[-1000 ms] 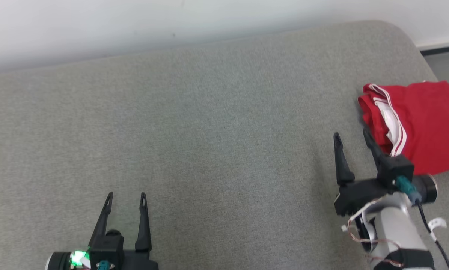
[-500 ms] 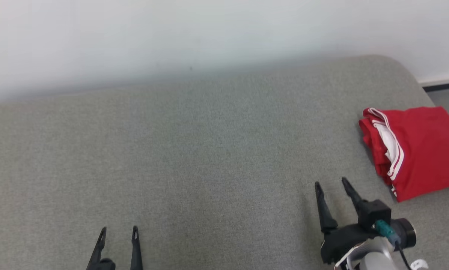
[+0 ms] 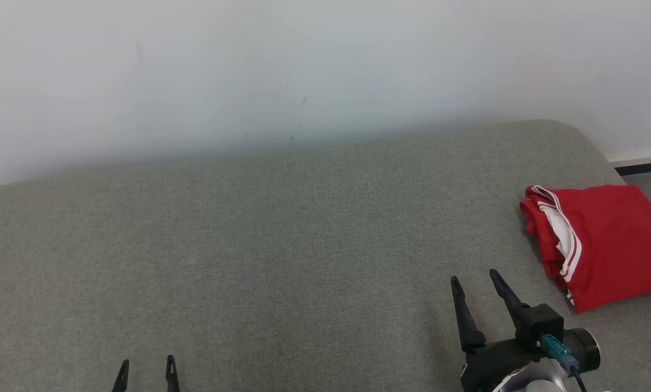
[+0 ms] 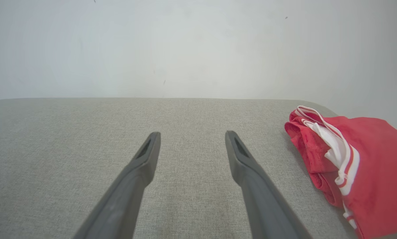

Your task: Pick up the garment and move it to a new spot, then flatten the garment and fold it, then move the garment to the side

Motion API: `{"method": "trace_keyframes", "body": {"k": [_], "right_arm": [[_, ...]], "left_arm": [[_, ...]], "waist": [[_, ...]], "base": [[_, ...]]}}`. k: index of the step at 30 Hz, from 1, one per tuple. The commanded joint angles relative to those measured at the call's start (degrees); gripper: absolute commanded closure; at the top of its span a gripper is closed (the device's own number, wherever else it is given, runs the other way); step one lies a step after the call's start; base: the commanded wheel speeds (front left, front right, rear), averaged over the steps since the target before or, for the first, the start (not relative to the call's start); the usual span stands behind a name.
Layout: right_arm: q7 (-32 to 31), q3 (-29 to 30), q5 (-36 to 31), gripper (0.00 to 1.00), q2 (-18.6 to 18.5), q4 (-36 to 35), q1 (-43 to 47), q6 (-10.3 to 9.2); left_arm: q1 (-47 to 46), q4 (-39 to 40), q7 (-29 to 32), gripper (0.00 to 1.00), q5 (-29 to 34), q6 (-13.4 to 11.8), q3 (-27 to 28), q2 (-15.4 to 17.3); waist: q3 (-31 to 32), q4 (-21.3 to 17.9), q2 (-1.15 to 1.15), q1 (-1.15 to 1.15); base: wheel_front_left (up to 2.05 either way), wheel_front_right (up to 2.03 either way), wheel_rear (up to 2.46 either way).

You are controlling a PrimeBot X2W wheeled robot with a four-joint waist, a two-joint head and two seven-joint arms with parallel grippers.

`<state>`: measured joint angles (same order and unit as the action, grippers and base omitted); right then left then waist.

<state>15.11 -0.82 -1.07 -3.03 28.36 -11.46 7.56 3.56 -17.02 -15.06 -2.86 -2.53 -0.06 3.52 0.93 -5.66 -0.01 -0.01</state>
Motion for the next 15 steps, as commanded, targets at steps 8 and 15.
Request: {"method": "trace_keyframes", "body": {"k": [8, 15], "right_arm": [[-0.03, -1.29, 1.64, 0.0, 0.18, -2.24, 1.8, -0.16], [-0.03, -1.16, 2.15, 0.0, 0.19, -2.69, 2.62, -0.16]], "left_arm": [[0.28, 0.5, -0.13, 0.0, -0.71, 1.55, 1.98, -0.43], [0.19, 0.83, -0.13, 0.0, -0.29, 1.76, 2.92, -0.57]], "waist": [[0.22, 0.86, 0.01, 0.01], [0.04, 1.36, 0.01, 0.01]], "base": [[0.0, 0.0, 0.0], [0.0, 0.0, 0.0]]}}
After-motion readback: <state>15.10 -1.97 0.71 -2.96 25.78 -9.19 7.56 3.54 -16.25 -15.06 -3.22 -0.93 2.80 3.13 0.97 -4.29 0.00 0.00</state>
